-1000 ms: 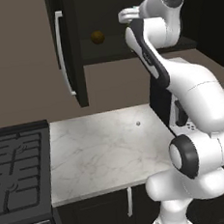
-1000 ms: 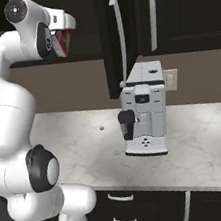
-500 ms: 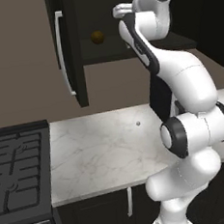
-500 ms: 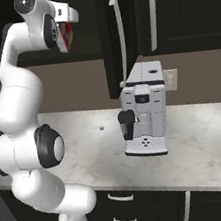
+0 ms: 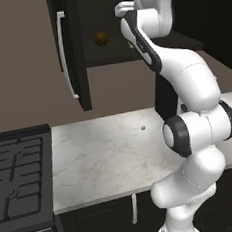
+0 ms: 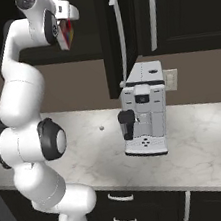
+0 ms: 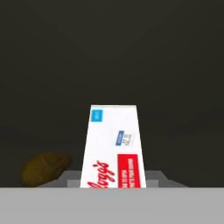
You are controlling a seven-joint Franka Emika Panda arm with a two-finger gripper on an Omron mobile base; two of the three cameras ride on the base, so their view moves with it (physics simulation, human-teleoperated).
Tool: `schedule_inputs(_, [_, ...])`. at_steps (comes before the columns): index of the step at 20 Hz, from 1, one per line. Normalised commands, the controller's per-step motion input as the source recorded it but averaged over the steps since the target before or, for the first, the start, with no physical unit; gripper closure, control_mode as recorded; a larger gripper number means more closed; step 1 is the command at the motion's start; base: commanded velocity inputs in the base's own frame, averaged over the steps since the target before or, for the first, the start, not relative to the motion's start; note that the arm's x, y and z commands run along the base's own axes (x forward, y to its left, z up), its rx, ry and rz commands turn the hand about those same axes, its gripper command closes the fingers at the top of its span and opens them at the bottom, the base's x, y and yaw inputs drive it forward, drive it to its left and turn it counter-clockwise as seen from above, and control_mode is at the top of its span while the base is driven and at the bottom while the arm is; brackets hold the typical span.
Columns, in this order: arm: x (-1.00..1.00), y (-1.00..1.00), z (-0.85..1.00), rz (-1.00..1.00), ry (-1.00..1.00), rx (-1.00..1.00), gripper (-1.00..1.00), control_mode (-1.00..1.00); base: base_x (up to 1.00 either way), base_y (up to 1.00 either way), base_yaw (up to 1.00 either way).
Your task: Pick the cereal and canned food from the counter and place them in the cabinets closest to them.
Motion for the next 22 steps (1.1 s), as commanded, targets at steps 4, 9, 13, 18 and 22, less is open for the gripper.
schedule_inputs(4, [-0.06, 0.0, 0.05, 0.0, 0.0, 0.0, -1.0, -1.0, 0.0, 0.0, 0.0])
schedule_inputs(9, [-0.54, -0.12, 0.13, 0.0, -0.09, 0.0, -1.0, -1.0, 0.0, 0.0, 0.0])
schedule_inputs(13, [-0.91, -0.21, 0.02, 0.01, -0.14, 0.0, -1.0, -1.0, 0.0, 0.0, 0.0])
schedule_inputs(18, [-1.0, -0.09, -0.26, 0.08, -0.05, -0.08, -1.0, -1.0, 0.0, 0.0, 0.0])
schedule_inputs(22, [-1.0, 0.0, -0.38, 0.1, 0.01, -0.17, -1.0, -1.0, 0.0, 0.0, 0.0])
